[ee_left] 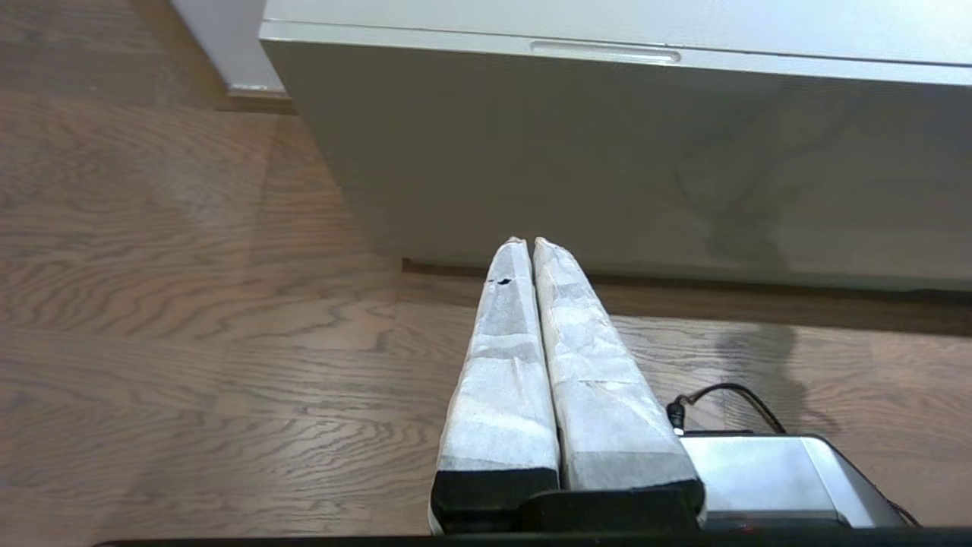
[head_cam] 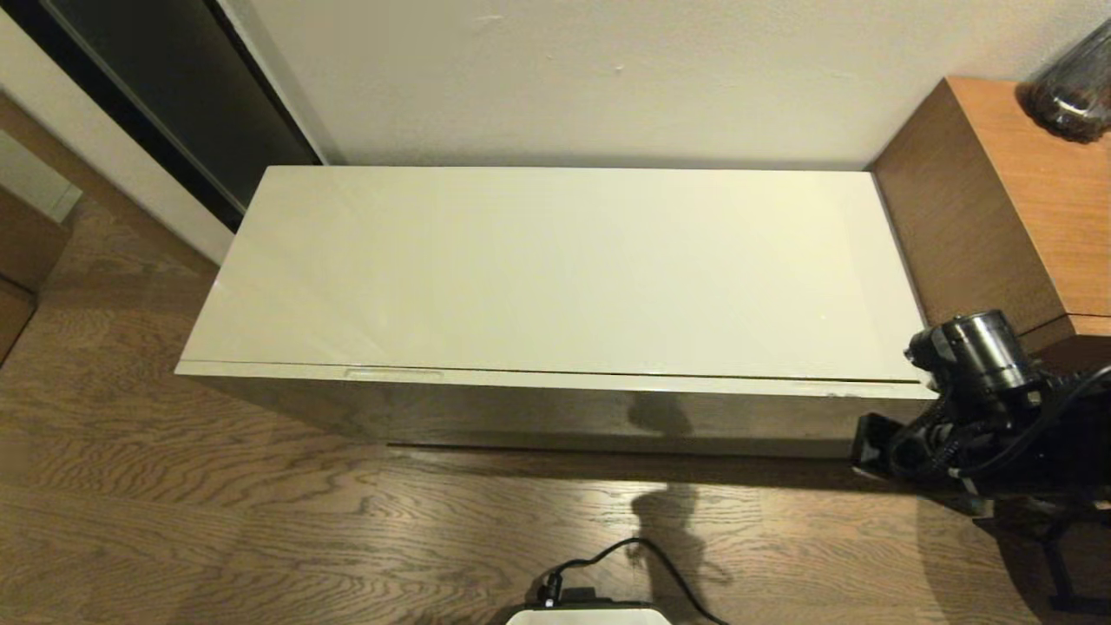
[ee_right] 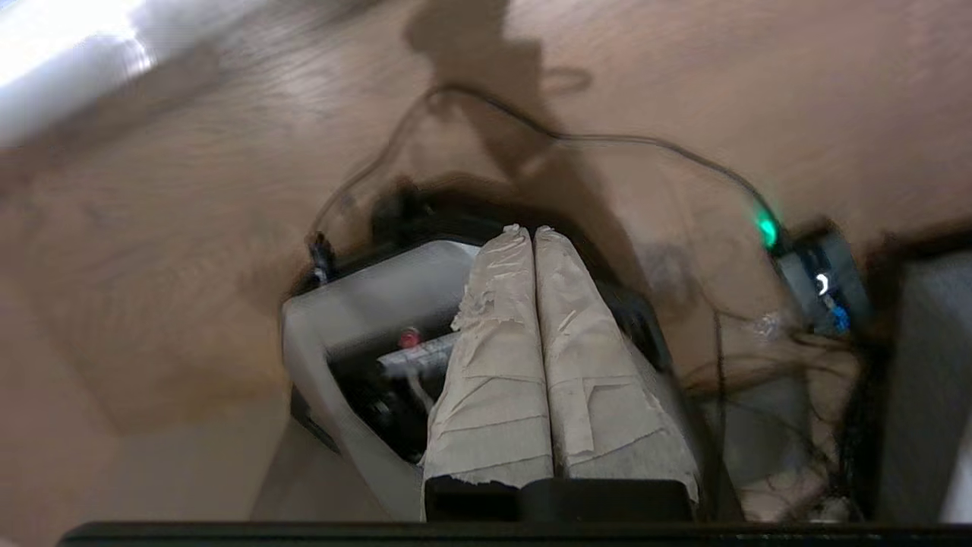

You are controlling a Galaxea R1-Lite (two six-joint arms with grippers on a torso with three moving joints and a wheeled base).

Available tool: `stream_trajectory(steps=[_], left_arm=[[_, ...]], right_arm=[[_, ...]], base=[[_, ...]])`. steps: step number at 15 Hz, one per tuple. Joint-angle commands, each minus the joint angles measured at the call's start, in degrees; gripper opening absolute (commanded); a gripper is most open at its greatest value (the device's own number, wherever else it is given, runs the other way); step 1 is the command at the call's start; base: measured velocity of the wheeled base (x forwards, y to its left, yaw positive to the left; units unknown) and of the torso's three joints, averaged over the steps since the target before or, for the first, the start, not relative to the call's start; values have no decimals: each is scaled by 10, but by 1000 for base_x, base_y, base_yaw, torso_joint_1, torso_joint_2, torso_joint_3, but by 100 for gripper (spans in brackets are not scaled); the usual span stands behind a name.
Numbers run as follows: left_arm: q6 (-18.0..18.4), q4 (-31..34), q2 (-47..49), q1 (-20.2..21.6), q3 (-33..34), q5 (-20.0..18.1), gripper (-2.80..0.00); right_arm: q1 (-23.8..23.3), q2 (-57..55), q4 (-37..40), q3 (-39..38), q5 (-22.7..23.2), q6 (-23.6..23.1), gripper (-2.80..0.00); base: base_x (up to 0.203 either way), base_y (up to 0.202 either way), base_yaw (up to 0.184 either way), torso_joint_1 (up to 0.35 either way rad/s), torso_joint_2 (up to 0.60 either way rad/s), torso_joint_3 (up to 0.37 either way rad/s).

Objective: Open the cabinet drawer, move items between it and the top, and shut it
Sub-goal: Open the drawer

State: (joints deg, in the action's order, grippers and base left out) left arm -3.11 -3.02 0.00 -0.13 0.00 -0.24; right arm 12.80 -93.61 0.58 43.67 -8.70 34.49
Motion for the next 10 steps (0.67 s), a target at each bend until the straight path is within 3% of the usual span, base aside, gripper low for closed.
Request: stream_trajectory(steps=[1, 3, 10], left_arm=[[-1, 0, 1, 0, 0, 0, -280], [-1, 0, 1, 0, 0, 0, -280], [-1, -1, 1, 0, 0, 0, -280]], right_arm=[[14, 82, -2, -33, 2, -1, -280], [16, 65, -5, -12, -1, -1, -280], [16, -112, 1, 194, -55, 26, -280]], base=[[0, 0, 0, 0, 0, 0], [0, 0, 0, 0, 0, 0], [0, 0, 0, 0, 0, 0]])
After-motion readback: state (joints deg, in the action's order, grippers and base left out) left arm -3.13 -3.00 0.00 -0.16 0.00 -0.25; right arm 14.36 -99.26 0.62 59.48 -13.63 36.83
